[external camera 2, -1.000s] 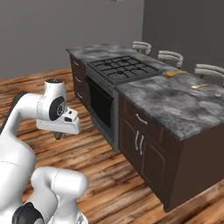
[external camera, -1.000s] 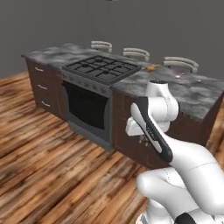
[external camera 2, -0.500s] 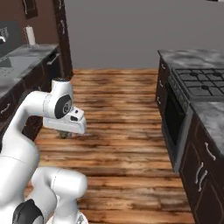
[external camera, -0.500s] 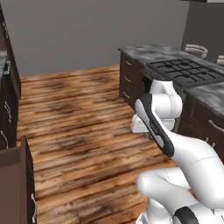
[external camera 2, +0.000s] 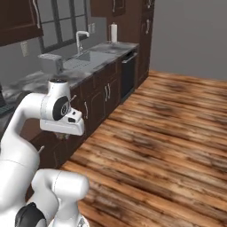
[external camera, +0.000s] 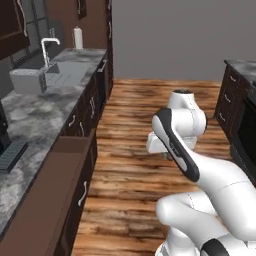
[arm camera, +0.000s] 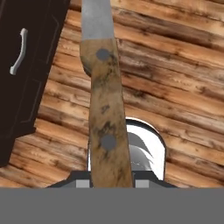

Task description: Pick up the metallic utensils from the counter and place them in the open drawer. Make sure not to pick up any wooden utensils.

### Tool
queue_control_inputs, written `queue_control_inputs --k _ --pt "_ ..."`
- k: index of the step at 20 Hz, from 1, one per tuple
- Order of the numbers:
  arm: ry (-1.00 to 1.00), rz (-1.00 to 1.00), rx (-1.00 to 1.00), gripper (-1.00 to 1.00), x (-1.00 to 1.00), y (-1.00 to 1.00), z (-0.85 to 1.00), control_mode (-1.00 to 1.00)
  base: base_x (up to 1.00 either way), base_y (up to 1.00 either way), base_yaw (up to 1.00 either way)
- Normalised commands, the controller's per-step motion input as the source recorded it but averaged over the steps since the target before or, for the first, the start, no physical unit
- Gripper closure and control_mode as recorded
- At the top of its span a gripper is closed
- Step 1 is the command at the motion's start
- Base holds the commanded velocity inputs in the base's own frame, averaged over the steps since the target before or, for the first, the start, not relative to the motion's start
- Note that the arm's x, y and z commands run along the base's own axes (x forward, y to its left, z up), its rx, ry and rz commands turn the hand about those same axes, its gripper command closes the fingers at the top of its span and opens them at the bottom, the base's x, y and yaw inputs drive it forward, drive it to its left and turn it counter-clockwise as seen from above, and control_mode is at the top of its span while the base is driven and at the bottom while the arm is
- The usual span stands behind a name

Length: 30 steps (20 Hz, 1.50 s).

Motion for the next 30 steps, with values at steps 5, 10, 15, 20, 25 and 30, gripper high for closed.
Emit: queue_control_inputs --k 5,10,15,20,25,30 --pt "0.00 0.00 0.00 1.00 0.00 0.00 0.00 1.00 -0.37 0.23 0.06" --pt "0.00 0.00 0.00 1.00 0.00 0.00 0.00 1.00 -0.79 0.56 -0.10" --pt "0.00 0.00 0.00 1.00 0.00 0.00 0.00 1.00 -0.45 0.83 -0.14" --pt "0.00 0.00 0.00 1.00 0.00 0.00 0.00 1.00 -0.13 0.48 -0.30" --pt "0.00 0.00 0.00 1.00 0.00 0.00 0.00 1.00 -0.47 0.25 -0.43" --pt "0.00 0.00 0.00 1.00 0.00 0.00 0.00 1.00 -0.55 0.51 -0.31"
